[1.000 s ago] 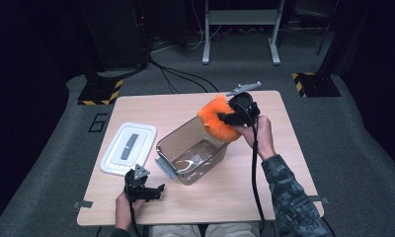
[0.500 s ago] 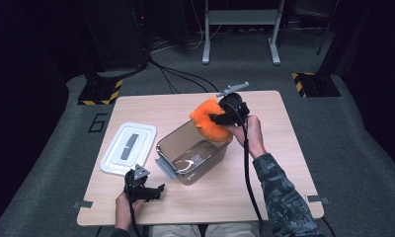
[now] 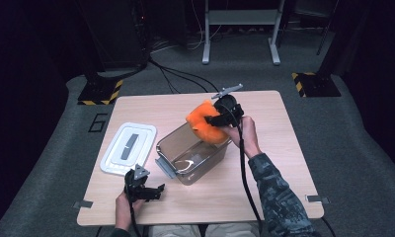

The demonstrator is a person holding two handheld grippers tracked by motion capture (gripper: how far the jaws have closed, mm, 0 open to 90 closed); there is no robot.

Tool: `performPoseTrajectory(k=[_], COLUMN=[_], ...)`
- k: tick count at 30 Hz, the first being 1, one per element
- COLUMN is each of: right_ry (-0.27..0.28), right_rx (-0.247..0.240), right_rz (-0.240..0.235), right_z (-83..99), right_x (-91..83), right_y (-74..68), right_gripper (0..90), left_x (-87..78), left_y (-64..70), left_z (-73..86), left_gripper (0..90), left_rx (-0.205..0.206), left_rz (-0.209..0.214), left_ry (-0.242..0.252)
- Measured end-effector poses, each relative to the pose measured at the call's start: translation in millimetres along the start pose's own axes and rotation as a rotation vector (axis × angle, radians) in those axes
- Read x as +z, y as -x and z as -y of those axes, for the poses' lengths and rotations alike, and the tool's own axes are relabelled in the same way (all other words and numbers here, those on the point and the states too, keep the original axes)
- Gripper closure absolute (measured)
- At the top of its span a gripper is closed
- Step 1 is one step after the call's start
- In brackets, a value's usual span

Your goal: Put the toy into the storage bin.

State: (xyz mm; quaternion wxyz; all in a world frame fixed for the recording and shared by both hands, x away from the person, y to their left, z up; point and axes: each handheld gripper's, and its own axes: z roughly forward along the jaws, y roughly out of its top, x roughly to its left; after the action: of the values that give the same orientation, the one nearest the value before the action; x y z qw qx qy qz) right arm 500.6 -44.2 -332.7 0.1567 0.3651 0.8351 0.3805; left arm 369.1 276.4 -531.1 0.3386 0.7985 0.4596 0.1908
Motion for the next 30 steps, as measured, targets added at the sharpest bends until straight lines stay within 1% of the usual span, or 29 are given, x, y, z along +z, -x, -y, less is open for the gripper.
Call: performPoseTrajectory(k=[1,4,5,9,10,11,17,19,20,22,23,25,26,30], right_ry=[-0.002,-0.009,-0.019,-0.026,-0.026,-0.029,-0.059,-0.061,-0.065,-0.064,-0.065,-0.065,-0.068,-0.074], right_rx=[-0.005,-0.002,-0.011,0.002,0.009,0.003,0.011,0.003,0.012,0.014,0.012,0.017,0.023,0.035], right_rz=[-0.005,-0.017,-0.021,-0.030,-0.043,-0.046,-0.051,-0.050,-0.054,-0.055,-0.055,-0.056,-0.059,-0.060], right_z=[0.3,1.6,2.9,4.1,5.3,6.0,9.0,9.5,10.8,11.4,12.0,12.8,13.6,15.5], right_x=[0.6,3.6,6.7,9.2,11.9,12.9,21.6,23.0,25.1,25.9,26.4,27.2,27.9,30.4], right_y=[0.2,-1.2,-1.1,-0.5,0.5,1.0,0.2,0.7,0.5,0.6,0.9,1.4,1.7,2.1], right_gripper=[58.9,58.9,58.8,58.6,58.5,58.4,57.7,57.5,57.2,57.0,56.8,56.3,55.9,55.7], left_x=[0.0,0.0,0.0,0.0,0.0,-0.1,-0.3,-0.3,-0.3,-0.3,-0.7,-0.3,-0.8,-0.7], left_y=[0.0,0.0,0.0,0.0,0.0,0.0,-0.6,-0.6,-0.6,-0.6,-1.1,-0.6,-1.2,-1.2], left_z=[0.0,0.0,0.0,0.0,0.0,-0.1,-0.2,-0.2,-0.2,-0.2,-0.2,-0.2,-0.3,-0.3], left_gripper=[1.6,1.6,1.6,1.6,1.6,1.6,1.6,1.6,1.6,1.6,1.6,1.6,1.6,1.6], left_rx=[0.000,0.001,0.001,0.000,0.001,0.000,0.009,0.009,0.009,0.009,0.017,0.009,0.018,0.018], left_rz=[0.000,0.000,-0.001,-0.001,0.000,0.000,-0.002,-0.002,-0.002,-0.002,-0.002,-0.002,-0.002,-0.004], left_ry=[0.000,0.000,0.000,0.000,0.000,-0.001,-0.002,-0.002,-0.002,-0.002,-0.008,-0.002,-0.008,-0.006])
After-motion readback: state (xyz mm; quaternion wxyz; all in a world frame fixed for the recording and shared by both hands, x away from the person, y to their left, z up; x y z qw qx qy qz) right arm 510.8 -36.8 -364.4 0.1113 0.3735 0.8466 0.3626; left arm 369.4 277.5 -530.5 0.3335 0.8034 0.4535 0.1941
